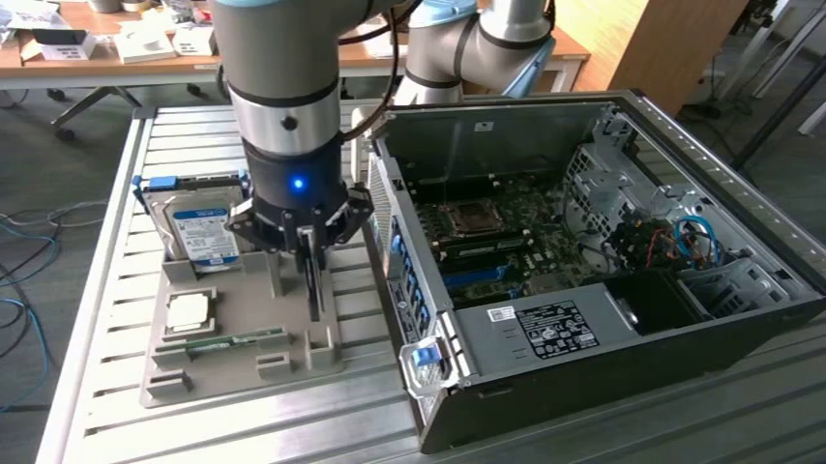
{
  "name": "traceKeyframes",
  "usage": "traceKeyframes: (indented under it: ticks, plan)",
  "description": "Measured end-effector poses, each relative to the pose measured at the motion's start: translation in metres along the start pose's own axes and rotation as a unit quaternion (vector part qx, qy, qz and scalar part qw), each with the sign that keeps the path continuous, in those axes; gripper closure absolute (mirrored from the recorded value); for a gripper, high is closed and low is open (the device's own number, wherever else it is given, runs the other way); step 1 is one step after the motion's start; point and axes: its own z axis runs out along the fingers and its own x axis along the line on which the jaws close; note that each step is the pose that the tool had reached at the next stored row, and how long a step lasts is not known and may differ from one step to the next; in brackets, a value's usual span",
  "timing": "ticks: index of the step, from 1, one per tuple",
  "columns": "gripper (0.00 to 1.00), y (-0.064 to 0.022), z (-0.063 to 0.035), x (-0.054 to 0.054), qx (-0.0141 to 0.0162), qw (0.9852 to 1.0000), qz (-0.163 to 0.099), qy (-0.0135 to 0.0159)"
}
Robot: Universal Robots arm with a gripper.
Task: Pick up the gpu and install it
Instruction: 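Pick up the gpu and move the gpu toward the slot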
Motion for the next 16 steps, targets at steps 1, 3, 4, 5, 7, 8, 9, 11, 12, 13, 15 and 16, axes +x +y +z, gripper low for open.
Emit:
traceKeyframes:
  ticks: [1,3,4,5,7,8,9,11,12,13,15,16]
  plan:
    - [0.74,0.0002,-0.0033,0.0,0.0,1.0,0.0,0.0]
    - [0.74,0.0005,-0.0104,0.0,0.0,1.0,0.0,0.0]
    - [0.74,0.0007,-0.0138,-0.001,0.0,1.0,0.0,0.0]
    - [0.74,0.0009,-0.0179,-0.001,0.0,1.0,0.0,0.0]
    - [0.74,0.0013,-0.0253,-0.001,0.0,1.0,0.0,0.0]
    - [0.74,0.0015,-0.029,-0.001,0.0,1.0,0.0,0.0]
    - [0.74,0.0017,-0.033,-0.001,0.0,1.0,0.0,0.0]
    - [0.74,0.0022,-0.0416,-0.001,0.0,1.0,0.0,0.0]
    - [0.74,0.0024,-0.046,-0.002,0.0,1.0,0.0,0.0]
    - [0.74,0.0027,-0.0509,-0.002,0.0,1.0,0.0,0.0]
    - [0.74,0.0032,-0.0598,-0.002,0.0,1.0,0.0,0.0]
    - [0.74,0.0034,-0.0643,-0.002,0.0,1.0,0.0,0.0]
